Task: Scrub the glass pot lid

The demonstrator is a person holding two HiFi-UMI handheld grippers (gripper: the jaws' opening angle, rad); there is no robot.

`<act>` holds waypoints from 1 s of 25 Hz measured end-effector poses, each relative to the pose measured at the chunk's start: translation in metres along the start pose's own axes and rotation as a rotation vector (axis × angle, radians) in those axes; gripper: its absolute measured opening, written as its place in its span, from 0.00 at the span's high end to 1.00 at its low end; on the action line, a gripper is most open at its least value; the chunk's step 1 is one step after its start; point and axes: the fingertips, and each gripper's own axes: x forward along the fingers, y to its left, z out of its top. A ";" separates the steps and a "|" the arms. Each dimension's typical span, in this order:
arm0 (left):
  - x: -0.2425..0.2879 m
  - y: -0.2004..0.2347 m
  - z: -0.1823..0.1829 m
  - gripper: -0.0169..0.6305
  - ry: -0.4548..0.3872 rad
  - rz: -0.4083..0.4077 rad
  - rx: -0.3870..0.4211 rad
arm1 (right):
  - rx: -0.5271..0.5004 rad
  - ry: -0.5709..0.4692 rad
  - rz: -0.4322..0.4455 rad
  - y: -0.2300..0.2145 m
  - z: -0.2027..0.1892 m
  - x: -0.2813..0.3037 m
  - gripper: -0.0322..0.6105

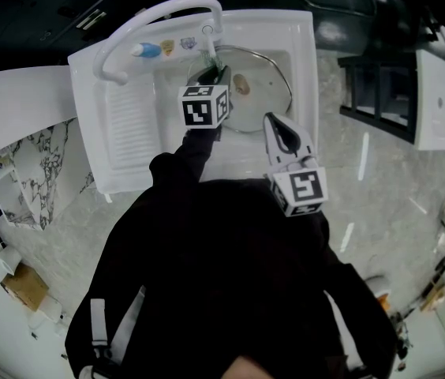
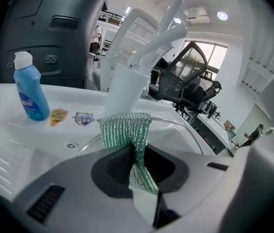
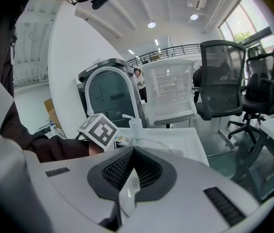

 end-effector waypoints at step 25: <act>0.007 -0.028 0.013 0.88 -0.019 -0.004 0.069 | 0.017 -0.011 -0.020 -0.018 -0.002 -0.014 0.95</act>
